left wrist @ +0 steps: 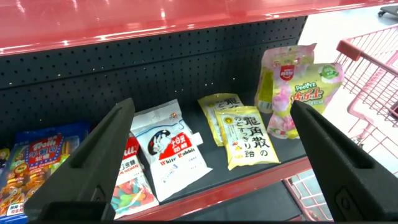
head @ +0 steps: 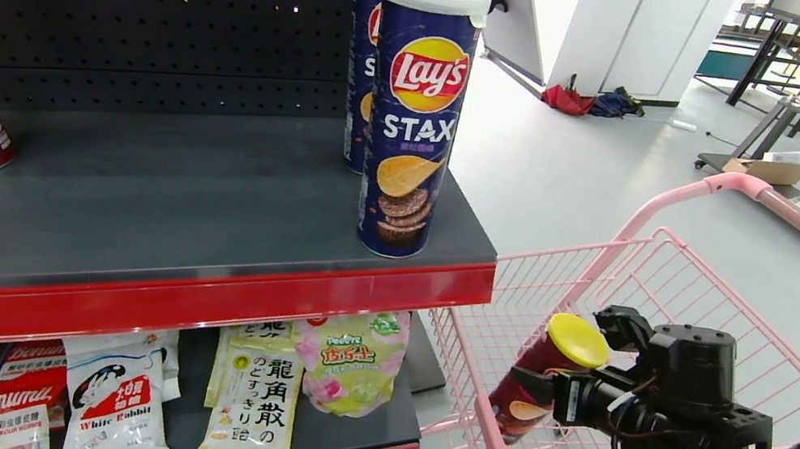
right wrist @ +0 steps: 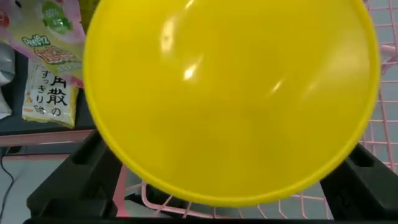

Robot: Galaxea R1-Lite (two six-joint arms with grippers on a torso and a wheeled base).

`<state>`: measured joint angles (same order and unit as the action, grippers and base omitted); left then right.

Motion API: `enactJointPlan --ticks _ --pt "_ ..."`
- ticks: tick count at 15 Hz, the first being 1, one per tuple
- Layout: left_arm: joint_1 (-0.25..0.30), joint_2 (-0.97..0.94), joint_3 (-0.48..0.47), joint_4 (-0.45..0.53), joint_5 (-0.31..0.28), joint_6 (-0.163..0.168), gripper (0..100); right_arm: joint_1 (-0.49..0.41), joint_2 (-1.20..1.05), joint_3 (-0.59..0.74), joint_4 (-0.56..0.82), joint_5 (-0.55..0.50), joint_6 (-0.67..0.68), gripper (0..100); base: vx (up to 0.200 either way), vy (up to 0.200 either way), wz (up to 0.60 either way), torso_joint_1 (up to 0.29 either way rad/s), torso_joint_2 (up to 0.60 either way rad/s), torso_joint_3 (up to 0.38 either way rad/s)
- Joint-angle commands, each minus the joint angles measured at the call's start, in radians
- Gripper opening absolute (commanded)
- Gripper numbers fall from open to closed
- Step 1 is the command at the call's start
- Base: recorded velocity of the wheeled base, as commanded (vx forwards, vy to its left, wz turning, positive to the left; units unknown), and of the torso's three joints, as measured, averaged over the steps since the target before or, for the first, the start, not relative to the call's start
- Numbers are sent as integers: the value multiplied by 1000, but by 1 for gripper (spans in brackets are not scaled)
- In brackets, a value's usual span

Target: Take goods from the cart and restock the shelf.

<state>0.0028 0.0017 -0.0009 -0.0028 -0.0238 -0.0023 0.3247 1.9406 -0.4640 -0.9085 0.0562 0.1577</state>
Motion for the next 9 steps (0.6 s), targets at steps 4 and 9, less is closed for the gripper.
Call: enactJointPlan --ticks 4,9 --pt "0 0 -1 0 1 -1 100 1 35 -33 -3 -16 3 100 0 0 0 0 0 0" --pt "0 0 1 0 1 -1 100 1 58 -65 -3 -22 5 100 0 0 0 0 0 0"
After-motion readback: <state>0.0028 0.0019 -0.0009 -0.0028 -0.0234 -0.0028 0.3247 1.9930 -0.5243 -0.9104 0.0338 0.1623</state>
